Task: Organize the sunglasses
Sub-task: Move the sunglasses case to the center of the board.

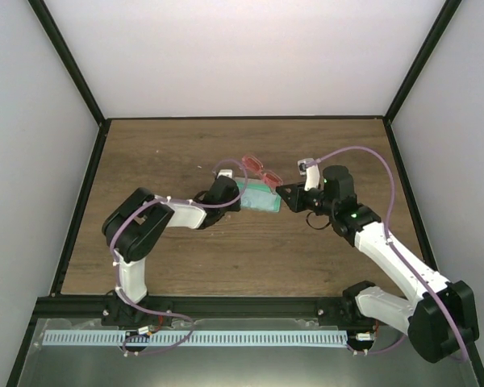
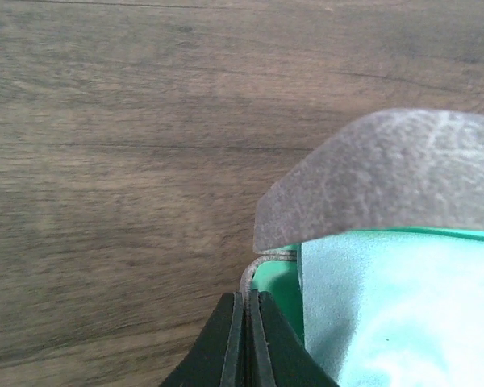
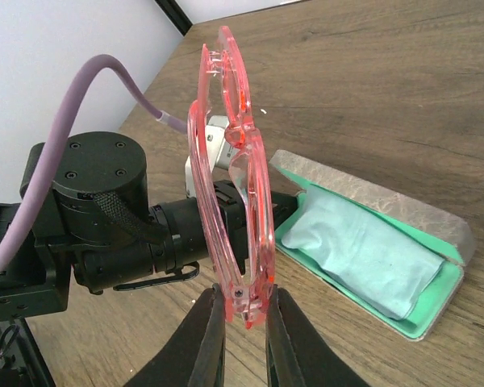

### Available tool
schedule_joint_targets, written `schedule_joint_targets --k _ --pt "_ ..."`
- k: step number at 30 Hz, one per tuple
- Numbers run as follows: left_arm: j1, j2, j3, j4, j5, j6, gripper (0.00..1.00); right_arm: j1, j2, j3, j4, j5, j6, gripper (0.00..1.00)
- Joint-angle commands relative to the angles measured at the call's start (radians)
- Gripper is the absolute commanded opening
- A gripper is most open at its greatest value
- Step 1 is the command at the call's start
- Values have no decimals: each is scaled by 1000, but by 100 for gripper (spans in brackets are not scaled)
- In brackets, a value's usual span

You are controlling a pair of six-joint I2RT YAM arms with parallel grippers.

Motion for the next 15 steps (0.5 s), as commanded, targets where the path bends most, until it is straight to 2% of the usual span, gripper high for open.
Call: schedule_joint_targets --k 1,12,15 --pt "13 -36 -37 -105 -30 101 4 -6 -26 1 14 -23 5 2" --pt "19 -130 -93 -165 -86 217 5 -6 -70 -42 11 -60 14 2" --pt "19 -150 -88 -182 -118 267 8 -6 -88 -49 0 -66 12 2"
